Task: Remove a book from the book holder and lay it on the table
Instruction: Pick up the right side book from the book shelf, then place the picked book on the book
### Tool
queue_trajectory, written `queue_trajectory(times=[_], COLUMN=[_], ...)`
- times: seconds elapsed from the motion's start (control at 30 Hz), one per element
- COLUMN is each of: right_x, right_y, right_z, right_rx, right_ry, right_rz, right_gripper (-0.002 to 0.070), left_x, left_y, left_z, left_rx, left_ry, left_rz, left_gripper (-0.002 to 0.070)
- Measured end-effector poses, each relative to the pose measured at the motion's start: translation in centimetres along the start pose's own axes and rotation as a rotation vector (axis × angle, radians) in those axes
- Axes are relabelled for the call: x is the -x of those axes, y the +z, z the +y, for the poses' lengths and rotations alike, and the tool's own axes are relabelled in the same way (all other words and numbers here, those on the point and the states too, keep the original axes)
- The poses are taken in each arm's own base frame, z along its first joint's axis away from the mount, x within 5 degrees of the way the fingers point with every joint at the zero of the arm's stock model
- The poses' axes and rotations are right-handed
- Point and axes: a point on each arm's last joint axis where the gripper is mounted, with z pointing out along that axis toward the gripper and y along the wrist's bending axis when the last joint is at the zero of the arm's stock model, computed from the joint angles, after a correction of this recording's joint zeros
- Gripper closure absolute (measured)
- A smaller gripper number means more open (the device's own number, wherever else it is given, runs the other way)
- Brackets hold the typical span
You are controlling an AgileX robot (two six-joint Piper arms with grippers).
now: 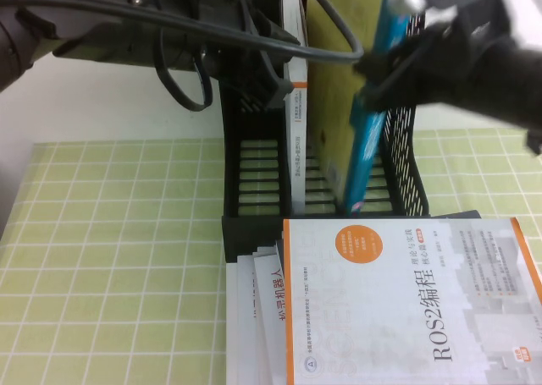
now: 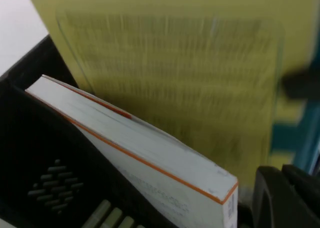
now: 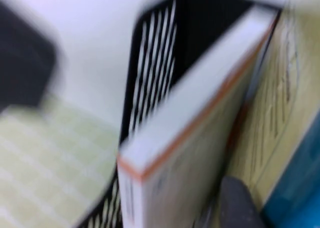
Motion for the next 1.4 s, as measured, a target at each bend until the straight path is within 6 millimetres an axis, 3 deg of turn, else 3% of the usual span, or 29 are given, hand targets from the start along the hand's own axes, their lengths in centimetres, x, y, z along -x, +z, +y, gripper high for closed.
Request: queue_trajectory(times=[0.03,0.1,0.17,0.27,0.57,0.7,0.83,1.03,1.23,1.4], right_x=[1.1,3.1,4.8,6.0,6.2,5.1,4.2,6.0,7.5,7.2], right_y=[-1.2,-3.5,-5.7,-7.3,-8.8,-9.6,-10.4,-12.6,-13.8,-14.1], right_z=[0.0,0.0,0.2,0.5,2.8,4.0,4.6,3.9,4.1,6.8], right_rx=[-0.005,-0.013,-0.014,0.013,0.241,0.391,0.501,0.490,0.331,0.213], right_ry=[-0.011,-0.047,-0.095,-0.101,-0.218,-0.347,-0.504,-0.691,-0.903,-1.029], right_rz=[-0.038,-0.112,-0.181,-0.235,-0.252,-0.119,0.050,0.223,0.340,0.423], right_gripper=[0.0393,0.0472,0.0463,0.0464,0.0467,0.0467,0.0467,0.0467,0.0467,0.0467], left_x=[0.0,0.1,0.3,0.8,2.0,1.5,1.3,0.2,-1.7,-4.4], left_y=[-0.1,-0.2,-0.7,-1.8,-5.4,-7.7,-10.3,-13.0,-12.1,-10.3], left_z=[0.0,-0.1,-0.2,-0.4,-1.4,-2.0,-1.8,-1.3,-1.3,-1.8], left_rx=[-0.002,-0.003,-0.003,0.003,0.005,0.017,0.140,0.153,-0.016,-0.138], left_ry=[-0.004,-0.005,-0.003,0.003,0.033,0.015,-0.055,-0.215,-0.353,-0.478], left_rz=[0.001,0.000,-0.008,-0.029,-0.064,0.031,0.080,0.143,0.111,0.134], left_gripper=[0.0678,0.0678,0.0678,0.0678,0.0678,0.0678,0.0678,0.0678,0.0678,0.0678])
